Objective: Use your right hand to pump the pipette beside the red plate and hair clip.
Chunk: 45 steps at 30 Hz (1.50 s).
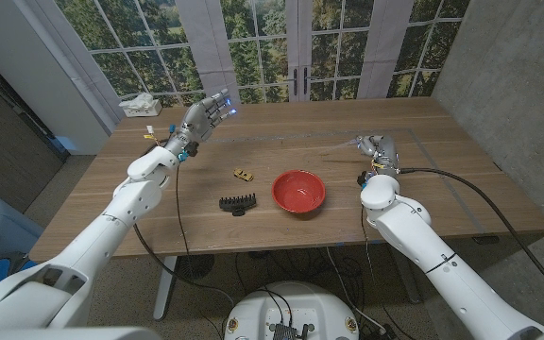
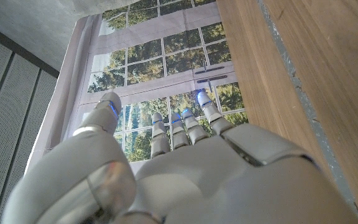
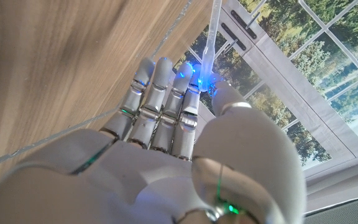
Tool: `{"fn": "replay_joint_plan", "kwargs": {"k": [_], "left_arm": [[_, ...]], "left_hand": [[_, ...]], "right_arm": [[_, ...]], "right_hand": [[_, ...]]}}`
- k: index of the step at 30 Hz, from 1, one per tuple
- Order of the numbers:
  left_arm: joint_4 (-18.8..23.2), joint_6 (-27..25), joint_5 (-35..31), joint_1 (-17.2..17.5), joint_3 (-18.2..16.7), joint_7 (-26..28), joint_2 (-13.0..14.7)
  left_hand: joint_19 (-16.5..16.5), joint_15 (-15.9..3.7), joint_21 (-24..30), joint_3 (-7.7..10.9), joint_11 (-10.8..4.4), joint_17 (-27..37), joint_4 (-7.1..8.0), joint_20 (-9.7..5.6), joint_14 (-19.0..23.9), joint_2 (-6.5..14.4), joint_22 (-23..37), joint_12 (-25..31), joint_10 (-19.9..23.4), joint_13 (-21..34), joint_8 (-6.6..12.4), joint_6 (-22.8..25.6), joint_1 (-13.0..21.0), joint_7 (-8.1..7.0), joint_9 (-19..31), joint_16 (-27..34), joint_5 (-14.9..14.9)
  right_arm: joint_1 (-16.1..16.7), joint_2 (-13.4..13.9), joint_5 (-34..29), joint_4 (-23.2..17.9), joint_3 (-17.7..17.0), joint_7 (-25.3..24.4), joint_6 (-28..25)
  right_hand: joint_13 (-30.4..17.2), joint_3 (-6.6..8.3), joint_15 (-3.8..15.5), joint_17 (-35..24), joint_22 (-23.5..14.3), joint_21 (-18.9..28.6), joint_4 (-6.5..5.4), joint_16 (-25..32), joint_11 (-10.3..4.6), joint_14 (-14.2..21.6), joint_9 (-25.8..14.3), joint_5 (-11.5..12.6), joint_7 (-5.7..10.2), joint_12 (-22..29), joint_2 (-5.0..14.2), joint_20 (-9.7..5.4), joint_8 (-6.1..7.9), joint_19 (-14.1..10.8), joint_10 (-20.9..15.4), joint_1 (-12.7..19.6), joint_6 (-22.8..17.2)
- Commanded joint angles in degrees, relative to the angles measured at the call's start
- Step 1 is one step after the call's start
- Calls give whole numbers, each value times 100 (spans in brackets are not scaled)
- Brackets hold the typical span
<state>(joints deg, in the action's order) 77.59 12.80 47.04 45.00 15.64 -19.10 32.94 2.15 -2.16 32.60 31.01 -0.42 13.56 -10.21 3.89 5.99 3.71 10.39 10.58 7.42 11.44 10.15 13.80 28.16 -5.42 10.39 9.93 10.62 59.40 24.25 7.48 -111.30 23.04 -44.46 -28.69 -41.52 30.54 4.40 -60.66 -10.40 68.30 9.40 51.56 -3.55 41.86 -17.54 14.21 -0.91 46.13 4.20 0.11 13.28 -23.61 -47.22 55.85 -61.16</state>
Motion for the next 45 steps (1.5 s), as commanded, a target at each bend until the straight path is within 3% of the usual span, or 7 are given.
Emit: {"fn": "replay_joint_plan", "kwargs": {"k": [1, 17, 30, 32, 34, 39, 45], "left_arm": [[302, 83, -538, 222, 62, 750, 396], [379, 33, -1013, 300, 119, 1195, 741], [371, 61, -923, 318, 108, 1080, 780], [370, 65, -923, 312, 113, 1064, 786], [368, 68, -925, 305, 118, 1048, 791], [345, 74, -916, 279, 134, 1007, 785], [294, 100, -904, 237, 149, 946, 769]], "left_hand": [[-68, 9, -51, -8, -29, -57, 31, -4, -108, 25, -2, -15, -105, -11, -13, -119, 33, -6, 18, 0, 21], [-125, 45, -142, -22, -76, -198, 37, 7, -305, 81, -4, -6, -315, -34, -6, -278, 45, -14, 13, 7, 20], [-70, 31, -147, -34, -66, -239, 38, 23, -318, 89, -3, 11, -350, -40, 9, -295, 41, -4, 12, 31, 19], [-64, 35, -149, -36, -84, -245, 38, 23, -315, 90, -3, 13, -357, -41, 12, -296, 41, -1, 12, 36, 19], [-58, 38, -151, -38, -80, -251, 38, 26, -317, 91, -3, 18, -354, -42, 14, -295, 40, 1, 12, 39, 18], [-43, 43, -152, -42, -74, -260, 37, 25, -312, 92, -2, 22, -363, -43, 17, -300, 40, 1, 12, 46, 18], [-19, 37, -156, -47, -66, -275, 36, 18, -315, 94, -2, 31, -367, -45, 18, -314, 40, 5, 11, 52, 18]], "right_arm": [[-125, 62, 173, 123, 92, -81, -282], [-255, 283, 318, 203, 174, 85, -591], [-472, 655, 786, 192, 241, 746, -990], [-510, 739, 816, 206, 274, 853, -967], [-516, 871, 786, 245, 336, 1001, -729], [-485, 1035, 680, 360, 424, 1175, -118], [-472, 1054, 579, 470, 458, 1194, 310]], "right_hand": [[36, 73, 414, 53, -12, 40, 1, -95, 4, -25, -11, 51, -3, -57, -1, -1, -13, 26, 24, -6, 69], [281, 200, 299, 309, -8, 84, -17, -483, 83, -103, 22, 154, -30, -347, -75, 33, -99, 66, 210, -150, 405], [803, 267, 39, 1094, 15, 33, -46, -1429, 270, -807, 114, 284, -112, -1385, -246, 185, -311, 371, 1336, -570, 1940], [918, 152, -72, 1244, 23, -18, -66, -1614, 345, -1087, 155, 267, -154, -1682, -347, 222, -309, 520, 1696, -722, 2351], [1033, -66, -252, 1348, 31, -195, -128, -1814, 432, -1537, 202, 192, -230, -1942, -471, 399, -244, 980, 1948, -979, 2589], [1208, -396, -470, 1503, 44, -554, -141, -2145, 535, -2339, 295, 67, -302, -2364, -612, 691, -175, 1708, 2410, -1278, 2782], [1399, -562, -551, 1805, 65, -986, -127, -2612, 616, -3137, 389, -7, -321, -2634, -614, 679, -140, 2391, 2565, -1435, 2857]]}}
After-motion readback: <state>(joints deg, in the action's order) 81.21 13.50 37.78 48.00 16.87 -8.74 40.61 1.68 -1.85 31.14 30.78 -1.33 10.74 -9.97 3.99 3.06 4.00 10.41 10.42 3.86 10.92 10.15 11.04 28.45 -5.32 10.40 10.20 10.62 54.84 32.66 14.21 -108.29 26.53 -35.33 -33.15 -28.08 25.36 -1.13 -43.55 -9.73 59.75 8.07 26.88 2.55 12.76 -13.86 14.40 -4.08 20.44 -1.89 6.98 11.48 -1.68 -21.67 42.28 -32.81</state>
